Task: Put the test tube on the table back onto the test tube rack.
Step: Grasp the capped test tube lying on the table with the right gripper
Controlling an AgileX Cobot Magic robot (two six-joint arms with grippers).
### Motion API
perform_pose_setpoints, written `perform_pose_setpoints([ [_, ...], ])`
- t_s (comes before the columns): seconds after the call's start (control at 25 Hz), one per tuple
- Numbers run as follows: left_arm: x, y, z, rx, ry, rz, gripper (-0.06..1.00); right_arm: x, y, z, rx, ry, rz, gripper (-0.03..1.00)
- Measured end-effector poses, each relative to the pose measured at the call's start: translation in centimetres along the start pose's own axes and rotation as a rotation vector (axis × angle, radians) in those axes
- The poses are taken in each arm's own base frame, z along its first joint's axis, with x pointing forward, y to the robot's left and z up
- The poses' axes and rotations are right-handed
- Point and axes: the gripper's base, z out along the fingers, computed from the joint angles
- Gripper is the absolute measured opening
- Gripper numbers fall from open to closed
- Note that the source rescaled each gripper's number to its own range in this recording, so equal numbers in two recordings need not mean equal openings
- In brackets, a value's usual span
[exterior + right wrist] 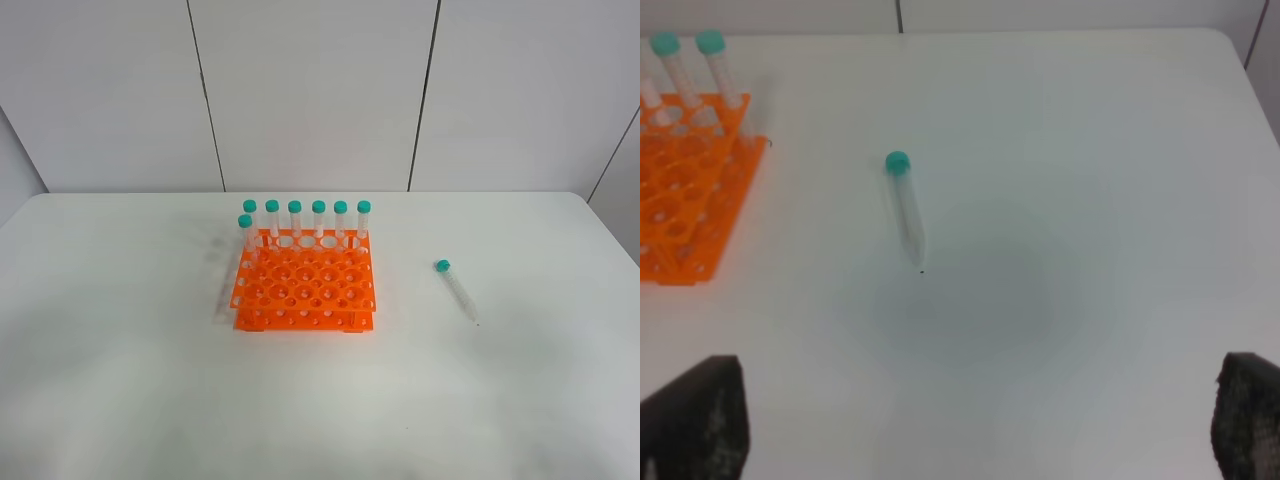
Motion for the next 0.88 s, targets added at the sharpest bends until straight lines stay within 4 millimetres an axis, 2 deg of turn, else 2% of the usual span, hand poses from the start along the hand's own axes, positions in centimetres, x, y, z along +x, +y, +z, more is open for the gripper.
perform_pose_setpoints([
  [0.88, 0.00, 0.00, 0.00, 0.000, 0.000, 0.000, 1.00, 0.00, 0.00, 0.00, 0.000, 0.000, 0.000, 1.00],
])
